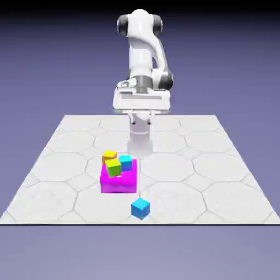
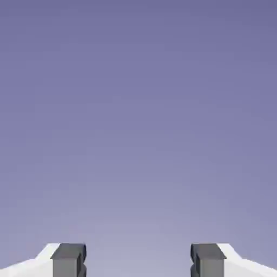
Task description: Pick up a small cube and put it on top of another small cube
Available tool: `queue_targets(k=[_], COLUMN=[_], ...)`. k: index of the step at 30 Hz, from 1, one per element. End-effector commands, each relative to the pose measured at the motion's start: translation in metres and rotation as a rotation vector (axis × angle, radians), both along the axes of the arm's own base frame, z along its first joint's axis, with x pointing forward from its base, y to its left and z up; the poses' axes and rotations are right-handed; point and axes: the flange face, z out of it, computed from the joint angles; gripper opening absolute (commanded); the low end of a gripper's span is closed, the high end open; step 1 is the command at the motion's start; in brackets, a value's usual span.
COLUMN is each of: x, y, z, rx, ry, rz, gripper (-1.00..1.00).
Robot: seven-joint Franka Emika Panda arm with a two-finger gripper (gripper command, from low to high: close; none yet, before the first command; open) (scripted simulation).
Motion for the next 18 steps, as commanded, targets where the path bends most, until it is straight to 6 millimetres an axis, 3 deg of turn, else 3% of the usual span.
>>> queue_targets(k=[1,10,18], x=[0.010,0.085,0.134], y=[-0.003,-0.029,-0.048], z=[-0.005,-0.065,-0.136], rx=[0.018,0.176,0.304], ry=[0.045,0.444,0.793], rz=[-0.019,-0.187,-0.328], gripper=[0.00,0.00,0.00])
